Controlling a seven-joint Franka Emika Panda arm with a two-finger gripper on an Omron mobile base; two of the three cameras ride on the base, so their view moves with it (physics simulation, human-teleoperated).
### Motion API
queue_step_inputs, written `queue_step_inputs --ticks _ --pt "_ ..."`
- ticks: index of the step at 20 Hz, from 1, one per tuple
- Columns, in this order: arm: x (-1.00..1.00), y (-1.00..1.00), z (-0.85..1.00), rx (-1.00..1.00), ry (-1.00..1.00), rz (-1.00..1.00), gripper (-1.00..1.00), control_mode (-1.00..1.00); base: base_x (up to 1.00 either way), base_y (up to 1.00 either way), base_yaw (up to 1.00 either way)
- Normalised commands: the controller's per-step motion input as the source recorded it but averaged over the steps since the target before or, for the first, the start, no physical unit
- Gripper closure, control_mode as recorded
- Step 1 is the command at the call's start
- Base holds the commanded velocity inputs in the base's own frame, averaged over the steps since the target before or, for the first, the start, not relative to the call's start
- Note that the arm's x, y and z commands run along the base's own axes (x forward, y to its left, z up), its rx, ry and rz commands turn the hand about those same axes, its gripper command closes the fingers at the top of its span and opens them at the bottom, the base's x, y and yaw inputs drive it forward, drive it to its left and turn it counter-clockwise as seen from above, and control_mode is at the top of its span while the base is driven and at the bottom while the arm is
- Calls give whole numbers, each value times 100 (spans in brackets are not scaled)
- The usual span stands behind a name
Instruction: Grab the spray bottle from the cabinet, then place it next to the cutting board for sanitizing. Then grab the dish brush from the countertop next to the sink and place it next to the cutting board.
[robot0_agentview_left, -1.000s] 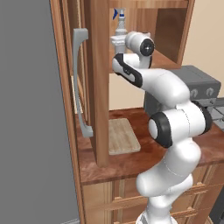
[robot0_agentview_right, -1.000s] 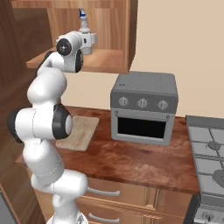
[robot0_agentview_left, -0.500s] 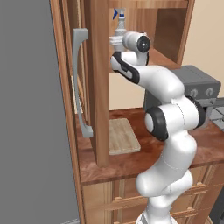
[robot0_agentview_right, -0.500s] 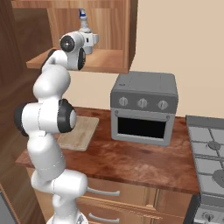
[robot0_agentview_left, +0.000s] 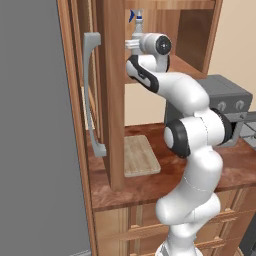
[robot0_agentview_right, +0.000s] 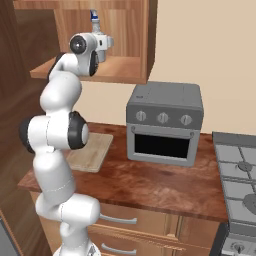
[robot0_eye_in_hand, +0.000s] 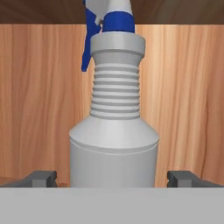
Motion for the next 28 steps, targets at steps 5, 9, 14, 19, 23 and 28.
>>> queue_step_inputs --ticks 5,9,14,19,23,28 --pt "20 7 0 0 6 0 -100 -100 0 0 0" --pt "30 3 0 0 6 0 -100 -100 0 0 0" --pt "14 3 0 0 2 0 100 -100 0 0 0" --pt "3 0 0 0 2 0 100 -100 0 0 0" --pt "0 0 -1 1 3 0 100 -100 0 0 0" --pt "-2 0 -2 11 0 -9 100 -100 0 0 0"
